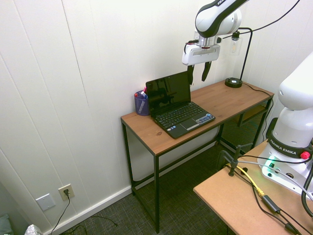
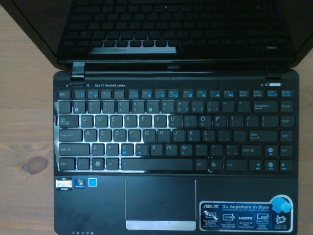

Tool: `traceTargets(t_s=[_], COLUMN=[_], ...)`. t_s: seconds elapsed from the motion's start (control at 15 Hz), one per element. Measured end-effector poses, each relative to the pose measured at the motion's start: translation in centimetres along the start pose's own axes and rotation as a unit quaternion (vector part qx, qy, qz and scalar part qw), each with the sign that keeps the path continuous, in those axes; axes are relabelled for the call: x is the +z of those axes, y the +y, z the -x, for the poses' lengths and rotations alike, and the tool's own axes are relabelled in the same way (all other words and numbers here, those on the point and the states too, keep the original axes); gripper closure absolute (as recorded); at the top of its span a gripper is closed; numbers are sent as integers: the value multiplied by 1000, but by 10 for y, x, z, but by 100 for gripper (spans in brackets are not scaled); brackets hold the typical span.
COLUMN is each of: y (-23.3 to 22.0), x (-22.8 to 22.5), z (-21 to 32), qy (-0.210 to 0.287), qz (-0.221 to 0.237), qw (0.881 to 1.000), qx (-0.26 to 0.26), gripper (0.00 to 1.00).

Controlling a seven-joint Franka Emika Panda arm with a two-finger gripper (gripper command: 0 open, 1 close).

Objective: Close the laptop lid

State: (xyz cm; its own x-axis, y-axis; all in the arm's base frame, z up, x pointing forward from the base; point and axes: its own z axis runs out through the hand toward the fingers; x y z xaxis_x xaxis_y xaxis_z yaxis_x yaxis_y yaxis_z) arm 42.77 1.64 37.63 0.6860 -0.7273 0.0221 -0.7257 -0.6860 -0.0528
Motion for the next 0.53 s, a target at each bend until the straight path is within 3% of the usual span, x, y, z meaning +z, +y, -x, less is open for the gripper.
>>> traceTargets(t_s=[0.27, 0.53], y=[-1, -15], x=[-10, -54], z=[-10, -45], qy=[10, 46], qz=[-8, -25], qw=[1000, 998], qx=[6, 23], gripper=[0, 0])
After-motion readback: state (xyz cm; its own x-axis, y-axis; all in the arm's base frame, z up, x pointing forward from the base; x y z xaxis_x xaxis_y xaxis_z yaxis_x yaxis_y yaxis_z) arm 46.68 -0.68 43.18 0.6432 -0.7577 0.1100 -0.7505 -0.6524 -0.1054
